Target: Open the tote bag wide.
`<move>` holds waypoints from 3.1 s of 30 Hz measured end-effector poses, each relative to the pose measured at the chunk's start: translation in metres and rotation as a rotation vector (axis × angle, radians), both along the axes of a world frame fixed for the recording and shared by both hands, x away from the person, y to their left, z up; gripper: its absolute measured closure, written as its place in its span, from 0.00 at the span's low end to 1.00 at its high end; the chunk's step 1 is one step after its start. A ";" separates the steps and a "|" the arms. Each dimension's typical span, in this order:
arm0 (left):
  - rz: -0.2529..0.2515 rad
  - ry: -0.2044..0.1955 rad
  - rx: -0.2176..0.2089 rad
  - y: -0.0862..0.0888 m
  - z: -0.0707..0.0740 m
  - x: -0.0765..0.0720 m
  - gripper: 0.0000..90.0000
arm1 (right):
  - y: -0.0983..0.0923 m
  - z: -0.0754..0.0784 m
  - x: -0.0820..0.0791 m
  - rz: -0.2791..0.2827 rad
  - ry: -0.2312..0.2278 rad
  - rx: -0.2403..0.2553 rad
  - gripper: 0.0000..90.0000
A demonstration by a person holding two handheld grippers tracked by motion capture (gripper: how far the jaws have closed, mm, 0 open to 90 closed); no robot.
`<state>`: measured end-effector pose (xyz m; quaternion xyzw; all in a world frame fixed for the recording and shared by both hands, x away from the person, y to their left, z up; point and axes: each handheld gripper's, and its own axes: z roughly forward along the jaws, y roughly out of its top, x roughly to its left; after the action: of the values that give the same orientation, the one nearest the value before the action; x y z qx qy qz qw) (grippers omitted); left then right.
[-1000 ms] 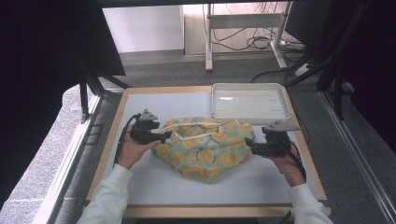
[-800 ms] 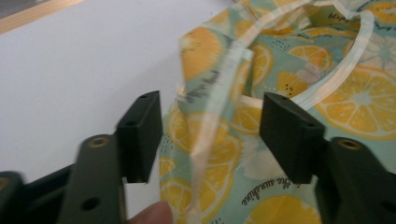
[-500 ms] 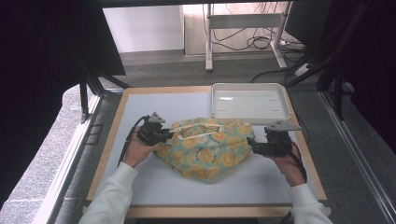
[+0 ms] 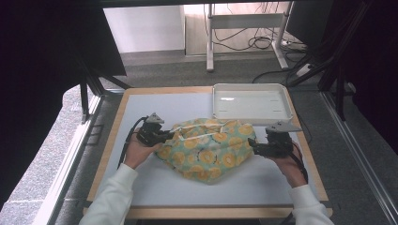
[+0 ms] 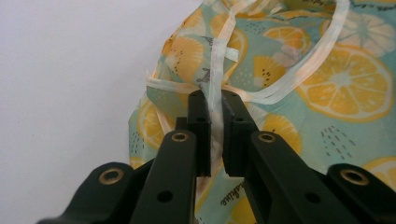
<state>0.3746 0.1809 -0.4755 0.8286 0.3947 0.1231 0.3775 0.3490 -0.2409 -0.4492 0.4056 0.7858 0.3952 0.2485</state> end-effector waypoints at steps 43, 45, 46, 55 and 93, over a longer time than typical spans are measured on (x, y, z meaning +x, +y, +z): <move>-0.026 -0.004 -0.107 0.007 0.020 -0.011 0.96 | 0.062 0.033 0.058 0.137 0.073 -0.068 0.29; -0.022 -0.007 -0.107 0.008 0.020 -0.011 0.96 | 0.066 0.032 0.062 0.148 0.081 -0.077 0.29; -0.018 -0.009 -0.108 0.008 0.021 -0.012 0.96 | 0.068 0.031 0.066 0.150 0.083 -0.071 0.29; -0.017 -0.006 -0.103 0.006 0.020 -0.012 0.96 | 0.070 0.023 0.081 0.117 0.098 -0.086 0.29; -0.024 0.011 -0.108 0.006 0.016 -0.010 0.95 | 0.072 -0.022 0.116 0.120 0.356 -0.085 0.67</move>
<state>0.3646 0.1865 -0.4596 0.8124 0.3929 0.0926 0.4209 0.4650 -0.1692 -0.4712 0.4106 0.8561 0.2980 0.0983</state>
